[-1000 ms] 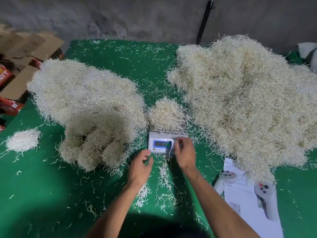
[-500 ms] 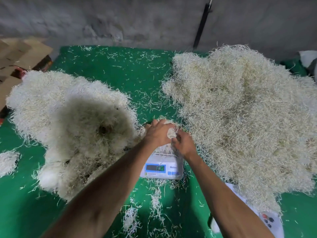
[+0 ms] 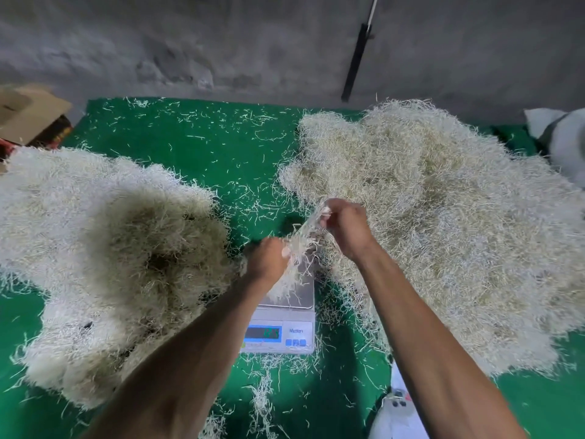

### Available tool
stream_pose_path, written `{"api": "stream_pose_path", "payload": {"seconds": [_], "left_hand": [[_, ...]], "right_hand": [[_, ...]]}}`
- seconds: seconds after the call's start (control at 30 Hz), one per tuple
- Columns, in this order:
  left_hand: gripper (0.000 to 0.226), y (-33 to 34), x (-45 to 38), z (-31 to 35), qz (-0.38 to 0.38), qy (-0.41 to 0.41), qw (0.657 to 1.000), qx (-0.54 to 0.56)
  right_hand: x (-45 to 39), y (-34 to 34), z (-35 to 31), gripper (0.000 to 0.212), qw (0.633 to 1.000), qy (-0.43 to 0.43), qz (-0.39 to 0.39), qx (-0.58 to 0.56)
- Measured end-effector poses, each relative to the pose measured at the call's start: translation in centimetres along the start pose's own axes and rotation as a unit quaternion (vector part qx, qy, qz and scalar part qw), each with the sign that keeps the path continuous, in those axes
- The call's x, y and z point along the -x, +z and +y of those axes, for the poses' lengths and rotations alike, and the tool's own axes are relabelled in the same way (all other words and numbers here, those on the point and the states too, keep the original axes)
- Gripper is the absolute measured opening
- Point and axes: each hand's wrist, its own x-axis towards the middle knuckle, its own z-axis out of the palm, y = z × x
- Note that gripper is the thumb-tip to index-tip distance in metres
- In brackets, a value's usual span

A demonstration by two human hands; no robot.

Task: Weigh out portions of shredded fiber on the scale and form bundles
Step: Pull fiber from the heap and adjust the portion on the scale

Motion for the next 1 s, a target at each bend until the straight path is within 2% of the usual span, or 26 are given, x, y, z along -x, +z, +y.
{"api": "stream_pose_path", "payload": {"seconds": [0.07,0.2,0.37,0.53,0.67,0.77,0.8,0.83,0.9,0.93,0.97,1.0], "left_hand": [[0.029,0.1,0.6,-0.5,-0.007,-0.016,1.000,-0.010],[0.042,0.7,1.7,-0.1,0.002,0.007,1.000,-0.006],[0.031,0.7,2.6,-0.7,0.023,0.017,0.999,-0.014],[0.026,1.0,3.1,-0.6,0.031,0.009,0.999,0.009],[0.013,1.4,3.3,-0.7,0.031,-0.006,0.999,0.014],[0.020,1.7,3.4,-1.0,0.033,0.007,0.999,0.017],[0.026,1.8,3.5,-1.1,0.038,0.008,0.999,0.021],[0.031,2.0,3.5,-1.1,0.041,0.004,0.999,0.022],[0.037,2.2,3.5,-1.0,0.038,-0.002,0.999,0.013],[0.039,2.1,3.3,-0.8,0.032,-0.003,0.999,0.009],[0.041,1.8,3.0,-0.5,0.027,-0.003,1.000,0.005],[0.043,1.4,2.7,-0.2,0.022,-0.002,1.000,0.000]], "right_hand": [[-0.2,-1.3,-4.9,0.008,0.993,-0.047,0.020,-0.104],[-0.8,-3.6,-11.2,0.018,0.989,-0.110,0.077,-0.067],[-1.5,-5.6,-11.0,0.029,0.958,-0.125,0.119,-0.228],[-3.8,-8.7,-9.0,0.032,0.904,-0.104,0.192,-0.368],[-5.3,-11.6,-9.0,0.015,0.863,-0.121,0.232,-0.433],[-6.4,-14.1,-9.9,0.009,0.854,-0.148,0.245,-0.435],[-6.8,-14.8,-10.2,0.007,0.870,-0.151,0.242,-0.402],[-7.0,-15.2,-10.3,0.004,0.902,-0.150,0.234,-0.329],[-7.3,-15.9,-9.8,0.013,0.969,-0.123,0.207,-0.048],[-7.5,-16.2,-9.3,0.019,0.972,-0.097,0.175,0.125],[-7.6,-16.3,-8.7,0.024,0.944,-0.069,0.133,0.293],[-7.4,-16.1,-8.4,0.032,0.894,-0.048,0.096,0.435]]}}
